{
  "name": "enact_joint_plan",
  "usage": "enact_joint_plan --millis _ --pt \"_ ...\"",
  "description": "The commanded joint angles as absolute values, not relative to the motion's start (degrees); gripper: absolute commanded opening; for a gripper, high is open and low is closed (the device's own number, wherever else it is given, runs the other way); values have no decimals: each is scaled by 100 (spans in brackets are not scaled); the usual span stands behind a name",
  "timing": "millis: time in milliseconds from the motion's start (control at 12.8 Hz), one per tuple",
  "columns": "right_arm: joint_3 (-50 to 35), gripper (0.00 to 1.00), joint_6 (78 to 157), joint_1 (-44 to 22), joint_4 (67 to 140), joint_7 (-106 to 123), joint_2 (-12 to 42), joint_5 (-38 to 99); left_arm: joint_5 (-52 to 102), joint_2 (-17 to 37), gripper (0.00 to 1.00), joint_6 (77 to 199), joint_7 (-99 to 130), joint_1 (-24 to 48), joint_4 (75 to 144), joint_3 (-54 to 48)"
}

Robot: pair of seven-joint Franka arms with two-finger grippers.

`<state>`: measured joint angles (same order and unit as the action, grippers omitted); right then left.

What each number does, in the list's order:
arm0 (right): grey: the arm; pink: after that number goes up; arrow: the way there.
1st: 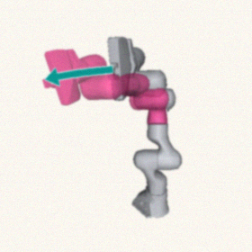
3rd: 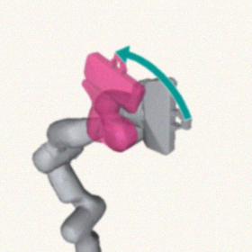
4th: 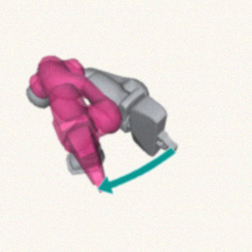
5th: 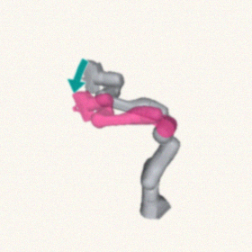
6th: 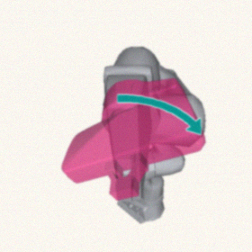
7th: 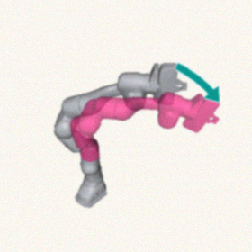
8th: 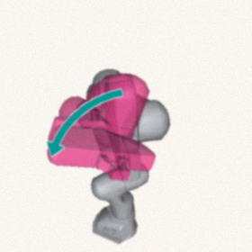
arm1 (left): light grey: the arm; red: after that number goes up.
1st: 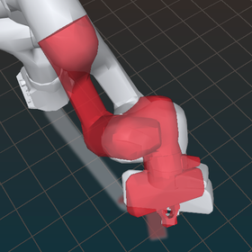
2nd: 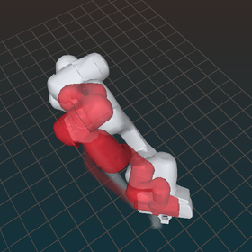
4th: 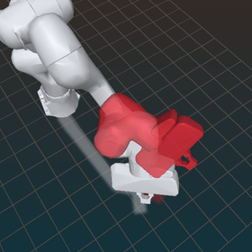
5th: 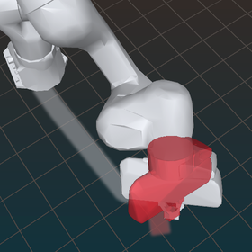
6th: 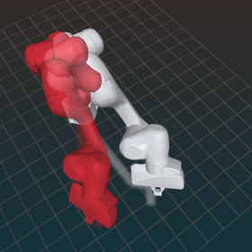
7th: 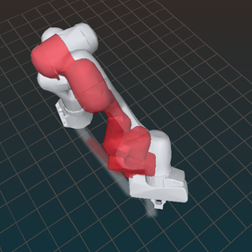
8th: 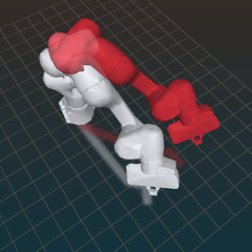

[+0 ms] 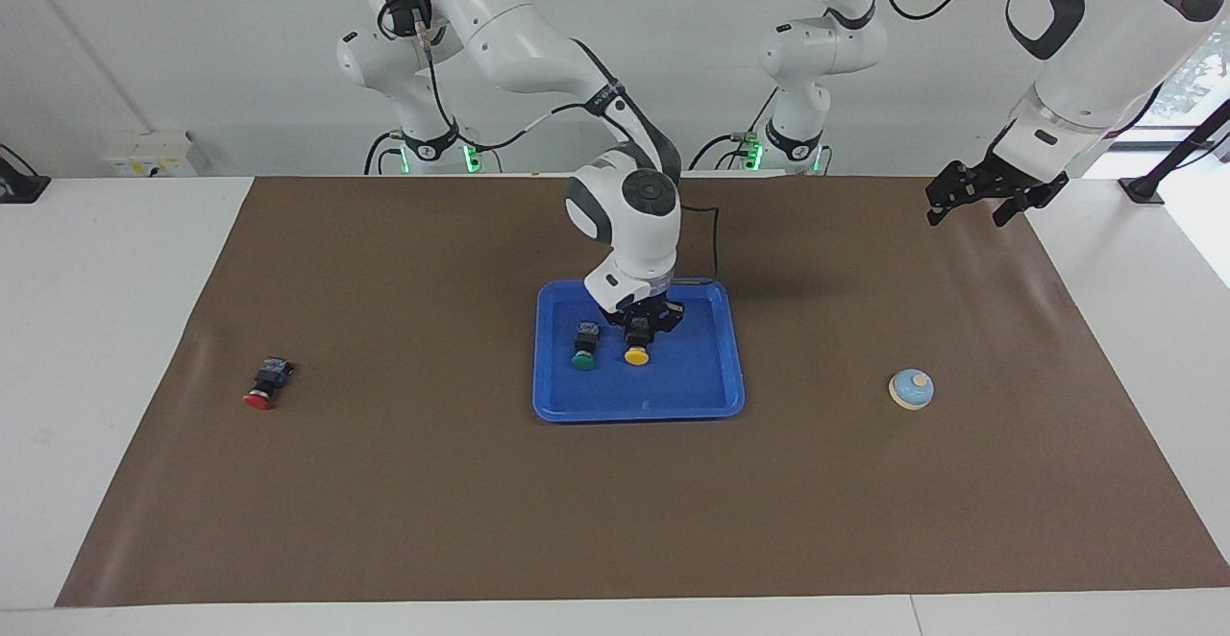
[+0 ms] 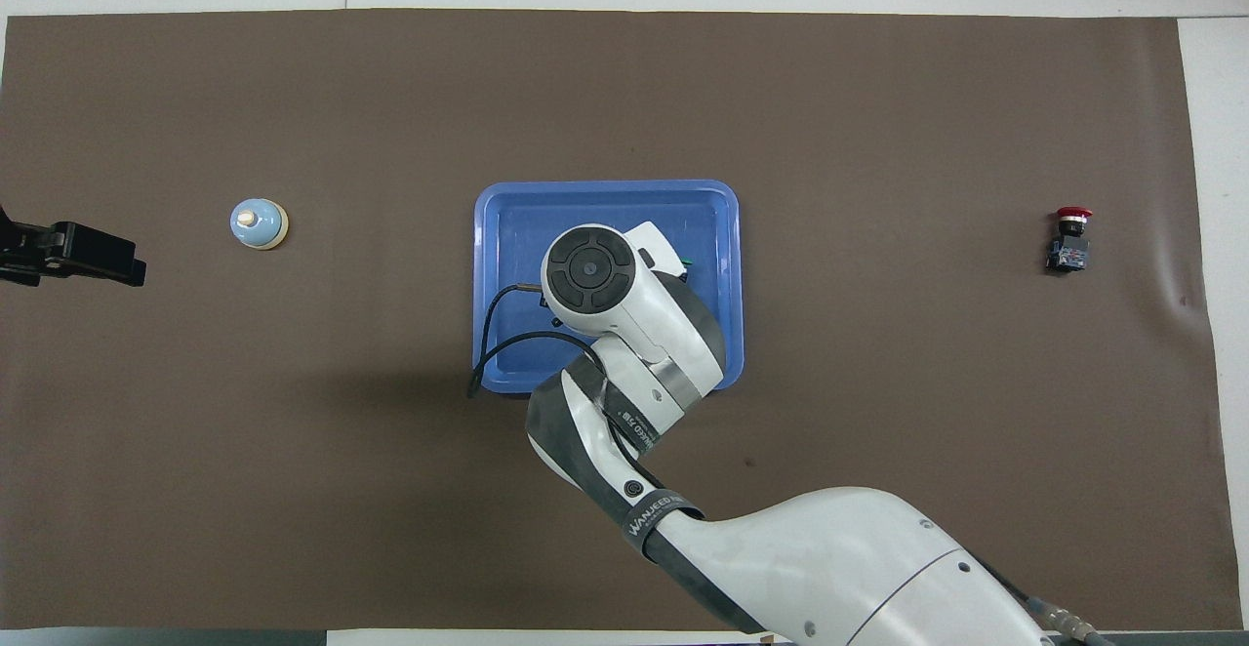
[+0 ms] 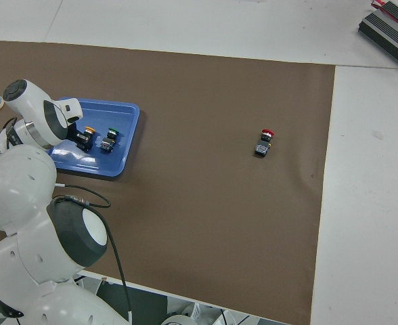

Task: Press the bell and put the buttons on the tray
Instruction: 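Grasp the yellow button and lower it into the tray, then release the yellow button and reach the right gripper to the red button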

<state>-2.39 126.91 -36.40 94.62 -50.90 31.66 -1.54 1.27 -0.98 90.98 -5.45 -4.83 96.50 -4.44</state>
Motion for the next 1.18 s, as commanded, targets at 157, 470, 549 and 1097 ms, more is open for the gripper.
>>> enact_joint_plan --millis 157,470,549,1097 --pt "-202 100 12114 -3595 9326 -5344 2954 -193 185 -211 100 9114 -598 -492 9738 -422" --pt "-158 100 11348 -2876 9123 -5117 2331 -220 185 -211 100 9114 -598 -492 9738 -422" --pt "-150 100 11181 -2657 9123 -4819 2190 -220 185 -211 100 9114 -598 -492 9738 -422" --pt "-114 100 10547 -320 9219 -1737 1775 -316 185 -211 100 9114 -606 -492 9738 -422"
